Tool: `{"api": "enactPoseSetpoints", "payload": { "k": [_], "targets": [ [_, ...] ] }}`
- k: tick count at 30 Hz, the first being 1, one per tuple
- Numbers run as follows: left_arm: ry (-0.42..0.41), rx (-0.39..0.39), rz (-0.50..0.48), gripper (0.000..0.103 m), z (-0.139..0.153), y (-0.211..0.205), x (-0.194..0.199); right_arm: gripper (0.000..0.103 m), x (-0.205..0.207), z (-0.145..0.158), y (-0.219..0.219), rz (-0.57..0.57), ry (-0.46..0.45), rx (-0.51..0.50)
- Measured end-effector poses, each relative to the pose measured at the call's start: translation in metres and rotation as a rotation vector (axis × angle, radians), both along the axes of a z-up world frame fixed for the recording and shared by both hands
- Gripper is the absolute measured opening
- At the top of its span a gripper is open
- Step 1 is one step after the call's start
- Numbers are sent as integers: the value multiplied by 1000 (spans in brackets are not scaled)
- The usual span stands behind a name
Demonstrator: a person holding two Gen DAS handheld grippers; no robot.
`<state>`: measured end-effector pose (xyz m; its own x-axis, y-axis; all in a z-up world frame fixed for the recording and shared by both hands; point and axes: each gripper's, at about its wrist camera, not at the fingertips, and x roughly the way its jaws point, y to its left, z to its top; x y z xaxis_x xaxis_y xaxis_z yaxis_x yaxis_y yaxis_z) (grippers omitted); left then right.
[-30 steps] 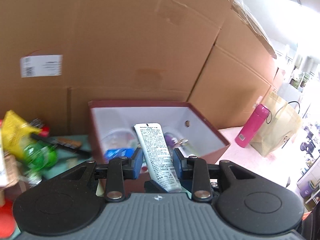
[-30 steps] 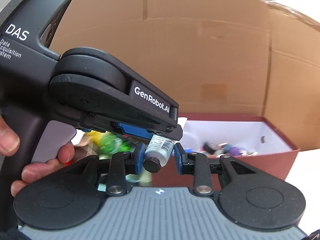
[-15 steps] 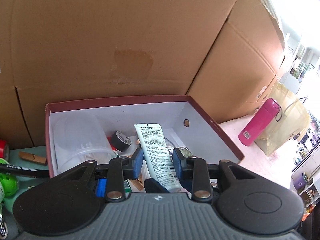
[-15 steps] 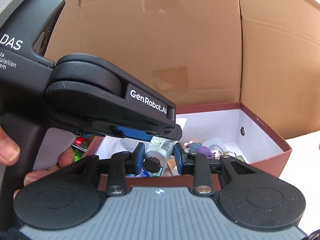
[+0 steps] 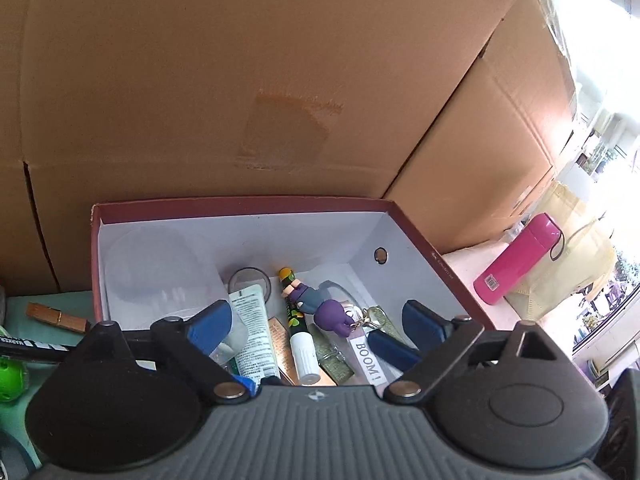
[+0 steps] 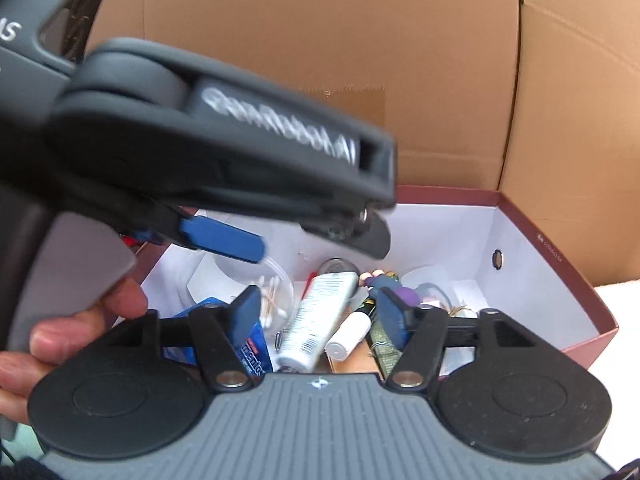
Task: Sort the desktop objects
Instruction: 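Carry the white tube over the red box and open both tools to release it, then move both open tools back to the pile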
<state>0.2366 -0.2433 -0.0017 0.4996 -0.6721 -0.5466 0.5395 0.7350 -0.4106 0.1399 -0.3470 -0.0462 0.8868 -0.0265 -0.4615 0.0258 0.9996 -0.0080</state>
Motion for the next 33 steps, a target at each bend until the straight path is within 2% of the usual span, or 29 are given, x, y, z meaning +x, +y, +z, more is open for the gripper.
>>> {"api": "enactPoseSetpoints", "payload": {
  "k": [2,7,10,21,33],
  "targets": [
    [-21,11,-6,95,5,-2,-7,89,-2,-1,1,-19,-11,-8],
    [-56,20,-11,95,10,1,-18,95,-6,-4,4,-40,-11,1],
    [-66,31,-9,95,7,-1,-22,96,-11,-2,-7,-45,-14,-9],
    [-152,72,7,95,17,18,-62,98,-28,7,-3,-70,-47,-7],
    [-198,86,20,95,22,35,-100,98,-60,16,13,-51,-78,11]
  ]
}}
